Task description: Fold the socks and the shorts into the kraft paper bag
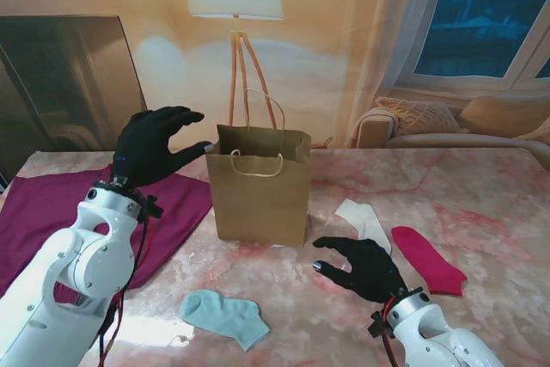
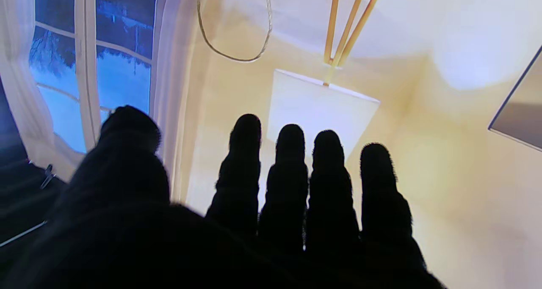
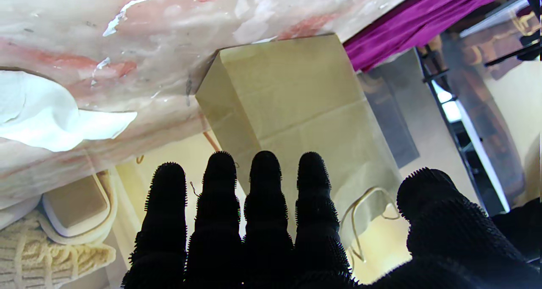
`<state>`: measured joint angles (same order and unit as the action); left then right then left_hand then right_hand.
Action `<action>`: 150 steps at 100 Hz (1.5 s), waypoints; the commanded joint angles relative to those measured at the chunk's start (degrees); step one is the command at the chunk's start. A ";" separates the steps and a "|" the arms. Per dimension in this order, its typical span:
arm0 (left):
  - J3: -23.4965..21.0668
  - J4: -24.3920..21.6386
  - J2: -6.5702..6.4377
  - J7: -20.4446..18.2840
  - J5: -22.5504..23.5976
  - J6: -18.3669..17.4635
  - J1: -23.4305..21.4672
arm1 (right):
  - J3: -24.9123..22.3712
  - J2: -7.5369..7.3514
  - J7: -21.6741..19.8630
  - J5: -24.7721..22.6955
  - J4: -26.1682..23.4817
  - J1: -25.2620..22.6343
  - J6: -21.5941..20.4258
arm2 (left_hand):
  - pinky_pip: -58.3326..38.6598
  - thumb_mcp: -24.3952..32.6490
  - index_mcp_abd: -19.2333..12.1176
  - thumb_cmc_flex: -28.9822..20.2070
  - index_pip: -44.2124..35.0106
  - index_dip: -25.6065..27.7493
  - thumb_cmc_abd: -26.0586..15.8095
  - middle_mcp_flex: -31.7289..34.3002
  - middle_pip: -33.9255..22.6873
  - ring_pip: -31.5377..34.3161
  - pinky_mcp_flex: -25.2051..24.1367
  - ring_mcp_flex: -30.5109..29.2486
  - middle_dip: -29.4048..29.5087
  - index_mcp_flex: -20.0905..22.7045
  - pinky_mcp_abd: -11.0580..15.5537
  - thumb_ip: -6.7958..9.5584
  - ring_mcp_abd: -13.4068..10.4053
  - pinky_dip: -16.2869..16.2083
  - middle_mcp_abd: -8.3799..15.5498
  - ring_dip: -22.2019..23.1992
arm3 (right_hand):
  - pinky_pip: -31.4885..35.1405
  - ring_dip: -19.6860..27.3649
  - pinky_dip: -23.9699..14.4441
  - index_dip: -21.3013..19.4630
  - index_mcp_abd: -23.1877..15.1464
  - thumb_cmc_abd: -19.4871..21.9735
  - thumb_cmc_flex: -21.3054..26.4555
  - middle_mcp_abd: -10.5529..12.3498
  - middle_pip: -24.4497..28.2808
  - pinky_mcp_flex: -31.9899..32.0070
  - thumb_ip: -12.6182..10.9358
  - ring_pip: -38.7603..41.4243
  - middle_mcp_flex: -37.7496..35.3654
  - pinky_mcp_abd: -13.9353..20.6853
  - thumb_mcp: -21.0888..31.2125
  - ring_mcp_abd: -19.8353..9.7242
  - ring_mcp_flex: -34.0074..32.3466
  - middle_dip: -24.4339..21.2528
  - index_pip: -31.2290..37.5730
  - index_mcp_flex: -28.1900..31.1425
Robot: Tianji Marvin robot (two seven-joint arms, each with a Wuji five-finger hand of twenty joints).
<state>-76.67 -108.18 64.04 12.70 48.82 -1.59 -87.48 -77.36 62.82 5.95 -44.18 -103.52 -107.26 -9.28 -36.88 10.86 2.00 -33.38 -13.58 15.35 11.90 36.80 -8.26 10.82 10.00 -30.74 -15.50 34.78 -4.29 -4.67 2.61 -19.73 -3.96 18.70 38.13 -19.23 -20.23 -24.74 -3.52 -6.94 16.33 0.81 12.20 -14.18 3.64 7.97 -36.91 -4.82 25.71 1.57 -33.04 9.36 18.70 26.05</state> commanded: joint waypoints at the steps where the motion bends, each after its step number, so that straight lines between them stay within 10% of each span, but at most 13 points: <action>1: -0.17 0.16 0.50 1.00 -0.29 -0.68 -2.60 | -0.12 0.04 0.04 -0.49 -0.69 -0.38 -0.23 | 1.16 -1.59 0.60 -1.15 1.45 0.24 -2.43 -1.50 1.18 -1.31 -0.64 1.48 0.50 0.05 1.81 3.06 -0.12 1.03 0.71 -0.40 | -1.00 0.52 -0.25 -0.01 -0.73 0.84 0.84 0.16 -0.22 -0.32 -2.18 -0.35 0.96 2.15 -1.32 -1.60 0.98 -0.04 0.81 -0.23; 75: 0.63 6.32 2.13 17.79 -0.49 -10.93 -18.70 | -4.23 -0.52 -4.29 -1.98 -3.46 -1.17 0.85 | 1.98 -7.87 1.94 -1.80 2.57 0.59 -8.27 -1.32 1.59 -0.81 -0.11 1.80 0.47 0.83 2.22 5.48 1.18 1.60 -0.63 -0.30 | -0.45 0.81 0.75 0.05 -0.71 0.96 0.95 -0.04 -0.11 -0.87 -2.20 0.24 1.01 2.41 -1.27 -1.14 0.69 0.09 1.00 -0.12; 150: 1.89 8.08 1.69 19.09 1.19 -12.08 -23.85 | -7.88 -1.22 -8.20 -4.98 -2.50 -0.96 2.56 | 2.21 -8.72 0.63 -1.57 2.98 0.74 -9.22 -2.88 2.07 -1.27 -0.53 2.99 1.00 -0.68 1.76 5.94 0.93 1.70 -0.58 -0.65 | 0.75 0.46 0.92 -0.22 -0.97 0.41 2.43 0.03 0.83 -2.31 -2.39 0.90 0.17 3.11 -0.49 -0.98 -0.49 0.52 1.80 0.63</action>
<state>-74.76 -99.53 65.70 31.63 49.88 -13.70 -110.53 -84.04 62.37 -2.32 -48.33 -105.78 -107.62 -6.53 -35.42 3.86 3.48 -34.53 -11.54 15.47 4.85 36.03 -7.29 10.35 9.95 -28.89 -14.93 34.75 -2.97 -2.55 3.86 -18.34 -4.03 18.71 38.11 -19.23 -20.23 -24.59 -3.52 -6.94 17.73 0.81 12.20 -16.08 3.64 7.97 -36.93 -3.51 25.71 1.57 -33.09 9.36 19.63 26.33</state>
